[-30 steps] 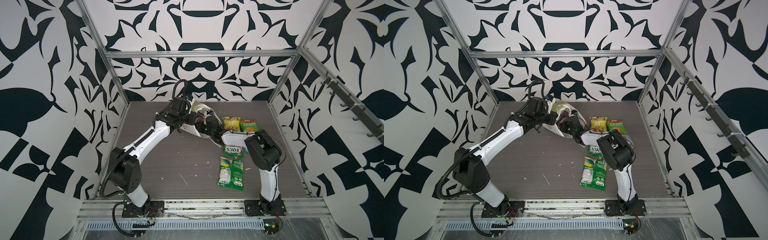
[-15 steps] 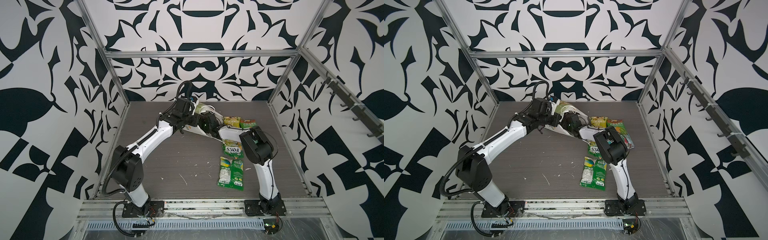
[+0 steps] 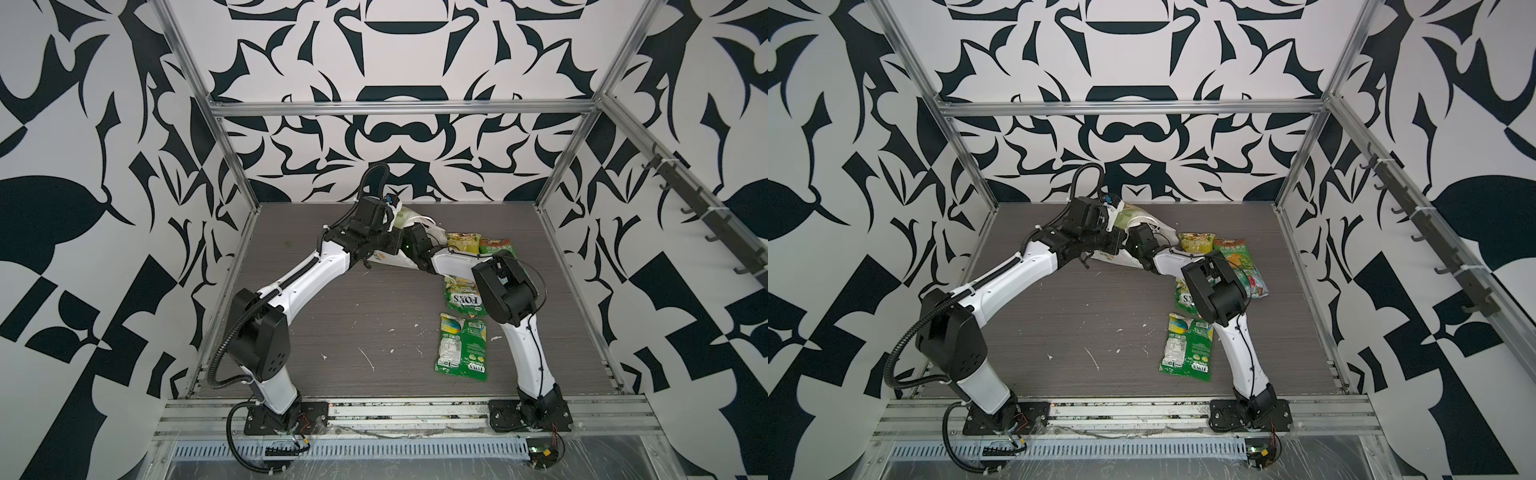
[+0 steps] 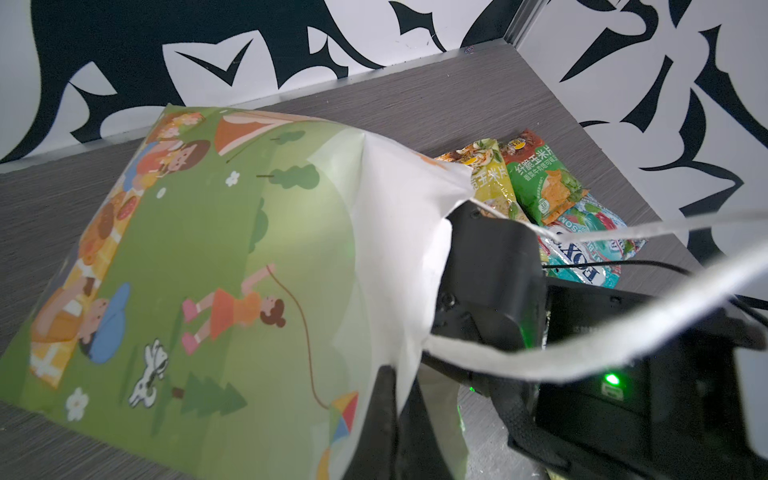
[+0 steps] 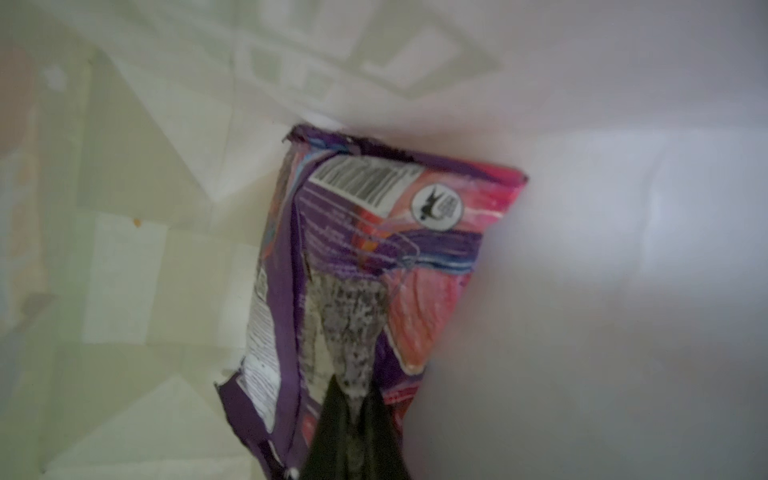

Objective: Take the snacks out of the paper bag
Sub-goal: 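Pull the purple packet up out of the bag with the right gripper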

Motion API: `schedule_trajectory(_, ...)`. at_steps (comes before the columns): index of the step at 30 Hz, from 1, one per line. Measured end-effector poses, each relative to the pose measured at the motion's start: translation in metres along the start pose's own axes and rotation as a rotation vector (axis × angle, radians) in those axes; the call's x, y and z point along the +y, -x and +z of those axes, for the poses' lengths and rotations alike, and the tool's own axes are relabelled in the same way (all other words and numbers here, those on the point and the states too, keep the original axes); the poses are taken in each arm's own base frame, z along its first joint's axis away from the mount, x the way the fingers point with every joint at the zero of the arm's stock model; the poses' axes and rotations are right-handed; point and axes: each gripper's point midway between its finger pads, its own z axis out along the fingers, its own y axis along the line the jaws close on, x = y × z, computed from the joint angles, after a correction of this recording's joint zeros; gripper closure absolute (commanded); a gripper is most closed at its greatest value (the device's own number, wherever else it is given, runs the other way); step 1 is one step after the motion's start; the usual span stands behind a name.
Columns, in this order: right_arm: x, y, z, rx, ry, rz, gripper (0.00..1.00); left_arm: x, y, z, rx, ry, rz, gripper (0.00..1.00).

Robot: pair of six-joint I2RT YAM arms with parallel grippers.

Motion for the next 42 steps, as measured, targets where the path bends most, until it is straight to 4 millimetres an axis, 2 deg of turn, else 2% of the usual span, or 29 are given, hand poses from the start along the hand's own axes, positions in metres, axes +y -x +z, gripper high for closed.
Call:
schedule_trajectory(6,-0.007,-0.003,-0.016,-0.001,-0.001,-0.01,1.0,0.001,0.002,0.001,-0.015,0.018,0.01,1.0)
schedule_trajectory(20,-0.002,-0.004,-0.082,0.008,0.061,-0.028,1.0,0.02,-0.002,0.004,-0.028,0.123,0.031,1.0)
schedule_trajectory(26,-0.005,-0.007,-0.102,0.02,0.076,-0.028,1.0,0.026,-0.002,0.004,-0.029,0.152,0.031,1.0)
schedule_trajectory(33,-0.002,-0.001,-0.128,0.017,0.097,-0.023,1.0,0.033,-0.001,0.003,-0.033,0.177,0.03,1.0)
schedule_trajectory(35,-0.002,-0.001,-0.129,0.022,0.098,-0.024,0.98,0.033,-0.001,0.003,-0.033,0.178,0.029,1.0)
schedule_trajectory(42,-0.02,-0.012,-0.114,0.082,0.062,-0.002,0.78,0.034,-0.003,0.003,-0.026,0.18,0.027,1.0)
